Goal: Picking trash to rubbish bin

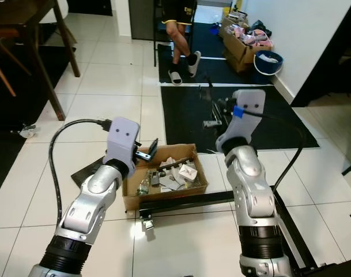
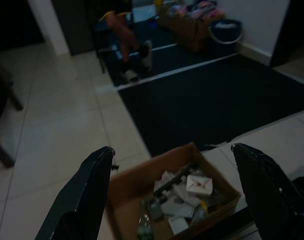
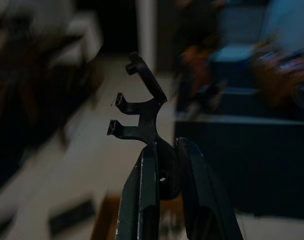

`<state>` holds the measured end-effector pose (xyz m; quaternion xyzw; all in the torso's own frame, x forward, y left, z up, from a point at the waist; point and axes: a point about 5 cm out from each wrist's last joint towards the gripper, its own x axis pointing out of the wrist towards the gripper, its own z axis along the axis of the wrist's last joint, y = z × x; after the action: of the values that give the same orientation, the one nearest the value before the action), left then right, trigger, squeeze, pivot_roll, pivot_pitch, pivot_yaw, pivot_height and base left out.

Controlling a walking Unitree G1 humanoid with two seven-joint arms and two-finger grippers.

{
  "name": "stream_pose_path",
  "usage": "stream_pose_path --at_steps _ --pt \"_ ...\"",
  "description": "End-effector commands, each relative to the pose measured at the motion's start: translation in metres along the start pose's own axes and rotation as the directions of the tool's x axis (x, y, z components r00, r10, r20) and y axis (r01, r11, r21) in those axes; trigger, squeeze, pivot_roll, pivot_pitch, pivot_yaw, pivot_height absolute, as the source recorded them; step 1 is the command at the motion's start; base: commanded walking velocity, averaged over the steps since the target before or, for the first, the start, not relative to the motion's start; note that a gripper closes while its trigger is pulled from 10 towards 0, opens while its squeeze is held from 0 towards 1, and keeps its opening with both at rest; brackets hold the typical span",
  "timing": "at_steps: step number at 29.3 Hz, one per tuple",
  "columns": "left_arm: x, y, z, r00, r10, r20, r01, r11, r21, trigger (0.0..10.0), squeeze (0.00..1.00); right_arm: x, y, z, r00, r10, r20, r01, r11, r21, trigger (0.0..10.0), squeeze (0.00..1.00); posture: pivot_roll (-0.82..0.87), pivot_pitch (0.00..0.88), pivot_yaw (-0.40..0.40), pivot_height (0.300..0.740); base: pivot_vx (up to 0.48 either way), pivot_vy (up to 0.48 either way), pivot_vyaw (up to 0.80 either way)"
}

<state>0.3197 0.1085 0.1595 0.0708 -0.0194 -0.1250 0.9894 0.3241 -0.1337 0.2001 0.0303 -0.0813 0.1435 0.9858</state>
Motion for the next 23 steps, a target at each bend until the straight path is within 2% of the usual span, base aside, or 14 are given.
stream_pose_path --at_steps 1,3,12,13,17,23 --pt "-0.002 -0.002 -0.012 0.998 0.016 -0.055 -0.019 0.999 -0.041 10.0 0.00 -0.008 0.004 -0.029 0.985 0.075 -0.154 -0.079 0.997 -0.023 10.0 0.00 -0.04 0.114 -0.069 0.740 0.000 0.000 0.00" --pt "-0.003 0.001 -0.015 0.997 0.040 -0.072 -0.043 0.998 -0.052 10.0 0.00 -0.017 0.008 -0.049 0.959 0.129 -0.254 -0.145 0.988 -0.045 10.0 0.00 -0.04 0.116 -0.074 0.740 0.000 0.000 0.00" --pt "-0.008 0.004 -0.021 0.992 0.069 -0.104 -0.075 0.996 -0.053 10.0 0.00 -0.016 0.015 -0.061 0.940 0.161 -0.300 -0.177 0.984 -0.025 10.0 0.00 -0.01 0.131 -0.085 0.740 0.000 0.000 0.00" --pt "-0.009 0.005 -0.022 0.992 0.060 -0.115 -0.066 0.997 -0.050 10.0 0.00 -0.014 0.015 -0.061 0.941 0.160 -0.297 -0.176 0.984 -0.027 10.0 0.00 0.01 0.137 -0.038 0.740 0.000 0.000 0.00" --pt "-0.007 0.004 -0.021 0.992 0.021 -0.122 -0.027 0.998 -0.049 10.0 0.00 -0.014 0.014 -0.061 0.949 0.133 -0.285 -0.147 0.989 -0.026 10.0 0.00 0.02 0.137 0.026 0.740 0.000 0.000 0.00" --pt "0.005 0.001 -0.014 0.993 -0.040 -0.111 0.036 0.999 -0.036 10.0 0.00 -0.024 0.011 -0.066 0.957 0.077 -0.281 -0.086 0.996 -0.021 10.0 0.00 0.01 0.145 0.086 0.740 0.000 0.000 0.00"
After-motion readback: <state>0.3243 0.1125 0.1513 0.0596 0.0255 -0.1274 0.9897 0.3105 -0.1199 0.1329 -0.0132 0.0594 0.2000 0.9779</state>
